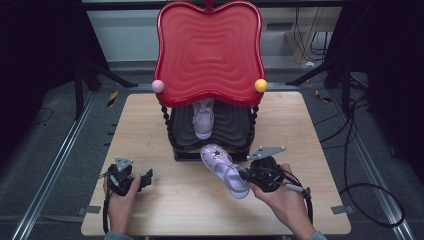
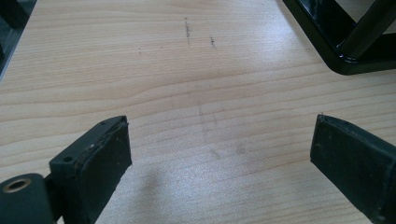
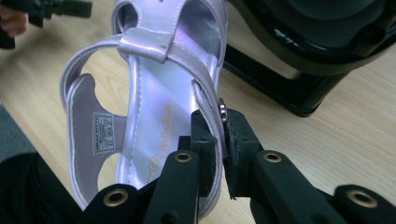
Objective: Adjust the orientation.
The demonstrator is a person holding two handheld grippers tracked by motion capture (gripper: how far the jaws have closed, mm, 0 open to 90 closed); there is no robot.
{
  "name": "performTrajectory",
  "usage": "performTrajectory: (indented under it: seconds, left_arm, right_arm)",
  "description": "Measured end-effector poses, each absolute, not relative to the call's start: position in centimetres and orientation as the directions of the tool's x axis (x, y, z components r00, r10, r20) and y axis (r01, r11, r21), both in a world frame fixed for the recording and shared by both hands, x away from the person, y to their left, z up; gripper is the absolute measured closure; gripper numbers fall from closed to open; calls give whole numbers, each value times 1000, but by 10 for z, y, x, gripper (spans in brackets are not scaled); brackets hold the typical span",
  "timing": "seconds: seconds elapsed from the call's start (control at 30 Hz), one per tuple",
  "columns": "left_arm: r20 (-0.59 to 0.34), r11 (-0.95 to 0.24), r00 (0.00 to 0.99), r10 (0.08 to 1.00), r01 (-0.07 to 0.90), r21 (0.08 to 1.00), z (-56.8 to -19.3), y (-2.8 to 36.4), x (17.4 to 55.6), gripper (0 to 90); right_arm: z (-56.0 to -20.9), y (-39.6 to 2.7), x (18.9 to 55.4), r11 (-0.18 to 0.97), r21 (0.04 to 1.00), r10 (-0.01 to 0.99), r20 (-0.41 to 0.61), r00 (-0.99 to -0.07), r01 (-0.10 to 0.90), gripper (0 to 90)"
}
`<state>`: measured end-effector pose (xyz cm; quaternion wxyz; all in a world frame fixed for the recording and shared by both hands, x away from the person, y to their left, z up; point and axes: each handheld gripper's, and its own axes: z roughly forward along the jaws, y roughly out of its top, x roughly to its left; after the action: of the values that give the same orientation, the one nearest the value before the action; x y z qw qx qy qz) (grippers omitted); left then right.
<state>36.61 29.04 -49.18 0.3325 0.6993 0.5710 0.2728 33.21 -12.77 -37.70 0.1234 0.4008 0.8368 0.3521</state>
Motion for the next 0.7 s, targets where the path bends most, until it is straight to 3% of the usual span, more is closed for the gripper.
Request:
performTrajectory:
  seconds: [0.7]
  left_arm:
    - [10,-133,199,980,618,775,-492,291,366,49]
  right_arm:
    - [-378,-134,323,205,795,851,143,-505,570,839]
